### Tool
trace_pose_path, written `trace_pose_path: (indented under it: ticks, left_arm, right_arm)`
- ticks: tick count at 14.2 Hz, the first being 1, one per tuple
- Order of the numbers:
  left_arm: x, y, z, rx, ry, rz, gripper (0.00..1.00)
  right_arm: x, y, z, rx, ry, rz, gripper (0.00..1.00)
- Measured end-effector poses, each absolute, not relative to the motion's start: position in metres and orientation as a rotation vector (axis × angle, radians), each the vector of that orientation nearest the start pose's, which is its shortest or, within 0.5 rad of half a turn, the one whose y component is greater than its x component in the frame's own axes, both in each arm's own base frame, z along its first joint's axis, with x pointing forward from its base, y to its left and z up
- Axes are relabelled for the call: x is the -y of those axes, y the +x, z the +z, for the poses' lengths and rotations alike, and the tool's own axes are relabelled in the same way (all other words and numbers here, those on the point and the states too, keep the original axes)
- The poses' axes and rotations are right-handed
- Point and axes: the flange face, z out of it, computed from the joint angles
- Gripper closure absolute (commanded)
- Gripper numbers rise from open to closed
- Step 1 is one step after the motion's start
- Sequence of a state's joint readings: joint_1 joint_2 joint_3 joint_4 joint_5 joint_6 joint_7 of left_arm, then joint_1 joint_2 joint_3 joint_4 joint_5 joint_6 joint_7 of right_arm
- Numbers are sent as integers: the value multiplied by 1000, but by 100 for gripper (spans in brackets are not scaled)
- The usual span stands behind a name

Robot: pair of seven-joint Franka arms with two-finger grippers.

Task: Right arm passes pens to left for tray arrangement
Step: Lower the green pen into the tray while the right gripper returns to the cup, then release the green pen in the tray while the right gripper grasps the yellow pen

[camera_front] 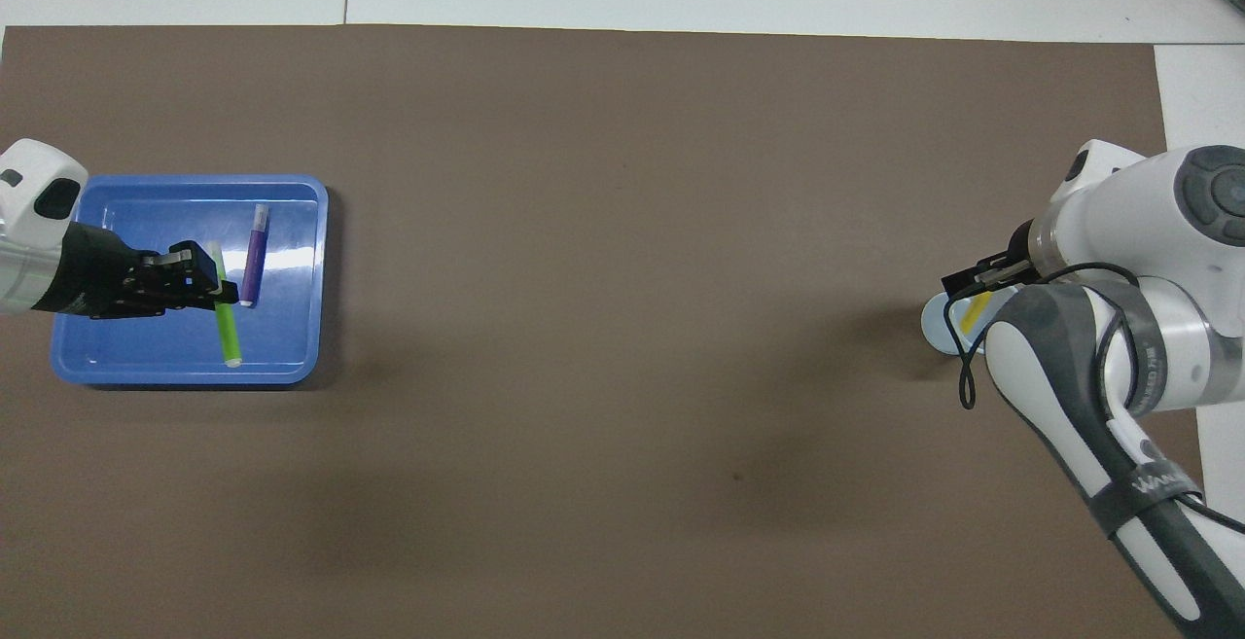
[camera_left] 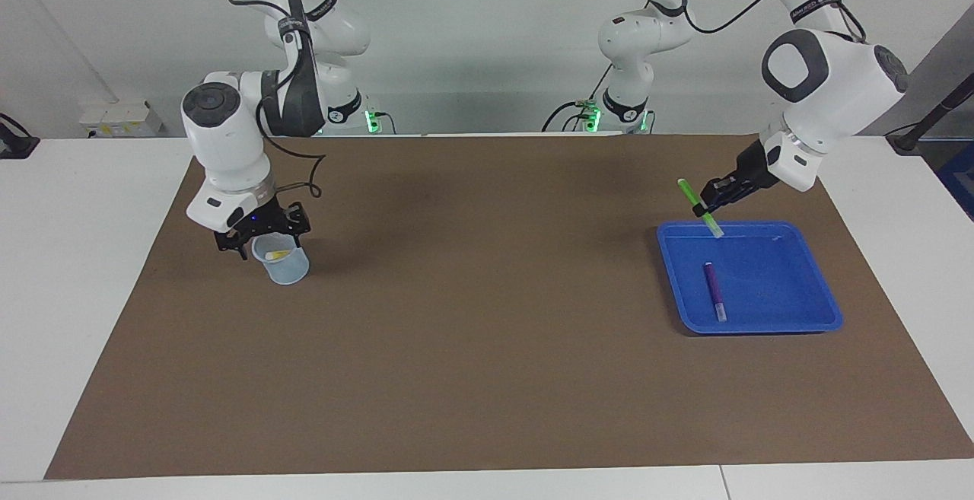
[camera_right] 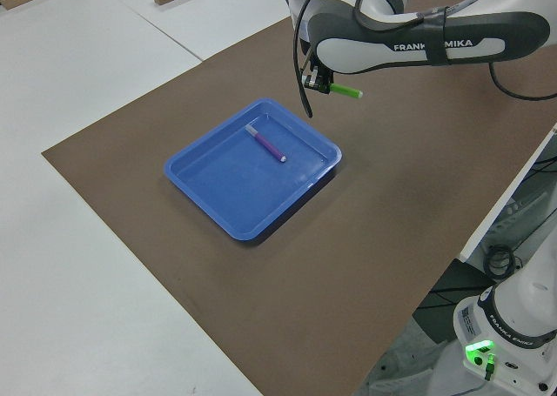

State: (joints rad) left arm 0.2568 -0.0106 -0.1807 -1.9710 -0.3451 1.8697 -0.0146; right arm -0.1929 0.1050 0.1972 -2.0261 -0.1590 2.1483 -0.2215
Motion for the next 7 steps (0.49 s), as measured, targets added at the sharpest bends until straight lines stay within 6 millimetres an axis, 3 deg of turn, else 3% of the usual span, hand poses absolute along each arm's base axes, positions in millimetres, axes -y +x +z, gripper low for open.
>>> trace_pose_path:
  ticks: [3, 4, 7]
  left_arm:
    - [-50, 546, 453, 171, -3409, 144, 100]
    - [-61, 546, 447, 125, -3395, 151, 100]
    - [-80, 550, 431, 34, -3365, 148, 100]
  right_arm:
    - [9, 578, 379, 407, -3218, 17, 2]
    - [9, 578, 376, 395, -3218, 23, 11]
    - [14, 576, 375, 361, -3221, 60, 12]
